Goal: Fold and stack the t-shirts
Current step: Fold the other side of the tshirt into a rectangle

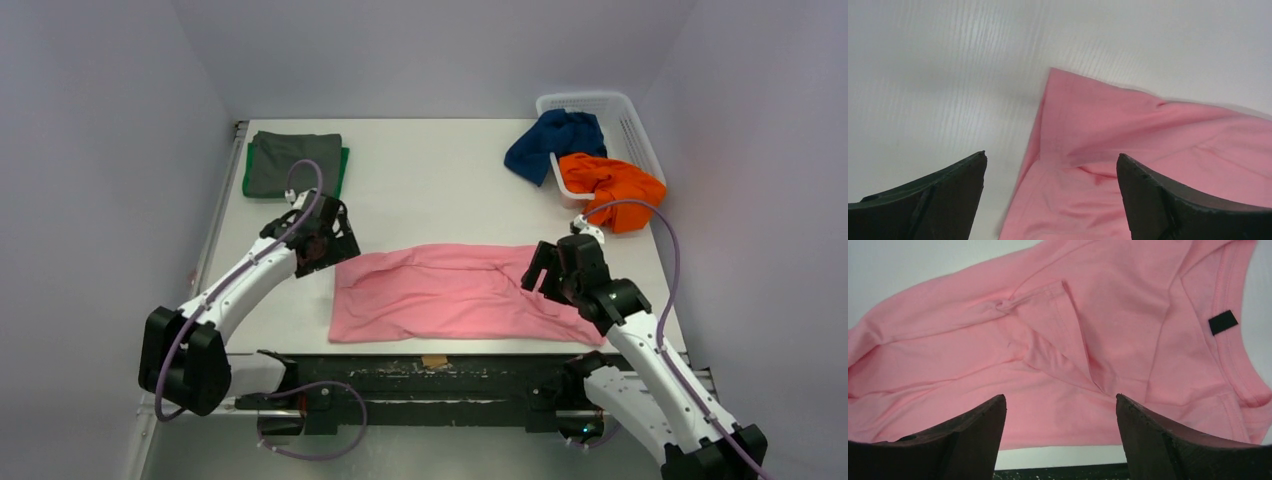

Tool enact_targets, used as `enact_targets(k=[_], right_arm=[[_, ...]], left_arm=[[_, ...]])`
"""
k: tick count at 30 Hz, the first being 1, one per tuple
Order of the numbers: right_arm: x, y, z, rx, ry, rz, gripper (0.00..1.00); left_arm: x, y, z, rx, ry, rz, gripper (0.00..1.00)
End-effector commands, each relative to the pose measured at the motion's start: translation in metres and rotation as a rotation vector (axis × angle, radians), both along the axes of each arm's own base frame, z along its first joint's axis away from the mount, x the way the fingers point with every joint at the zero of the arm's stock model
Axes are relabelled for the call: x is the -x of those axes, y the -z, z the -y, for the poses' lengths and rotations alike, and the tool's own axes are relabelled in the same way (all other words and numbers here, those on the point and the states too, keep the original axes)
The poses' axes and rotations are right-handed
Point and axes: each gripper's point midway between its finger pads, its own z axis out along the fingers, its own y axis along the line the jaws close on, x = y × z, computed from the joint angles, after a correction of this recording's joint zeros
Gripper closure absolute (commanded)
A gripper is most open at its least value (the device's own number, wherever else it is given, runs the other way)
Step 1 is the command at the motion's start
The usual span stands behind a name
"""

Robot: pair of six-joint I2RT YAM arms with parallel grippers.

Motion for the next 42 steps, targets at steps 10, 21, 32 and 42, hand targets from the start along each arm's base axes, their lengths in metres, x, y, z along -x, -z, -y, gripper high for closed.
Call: enact_targets(k=[10,21,32,42], right_arm=[[-0.117,0.030,-0.042,0.056,-0.083,0.010,0.13],[-0.117,0.075,-0.051,0.069,-0.155,-0.093,0.17],[-0.016,0.031,-0.120,-0.335,-0.587,-0.063,0.21],[-0.014,0.032,-0.070,-0.151,-0.290,-0.066,0.16]], left_arm=[[-0.053,0.012,0.119,0.446,0.322,-0.036,0.00],[-0.024,0.063,0.097,0.373,0.257,-0.129,0.00],[-0.022,0.071,0.077,0.272,0.207,-0.144,0.00],[-0.020,0.067,0.072,0.251,0.195,-0.140,0.00]])
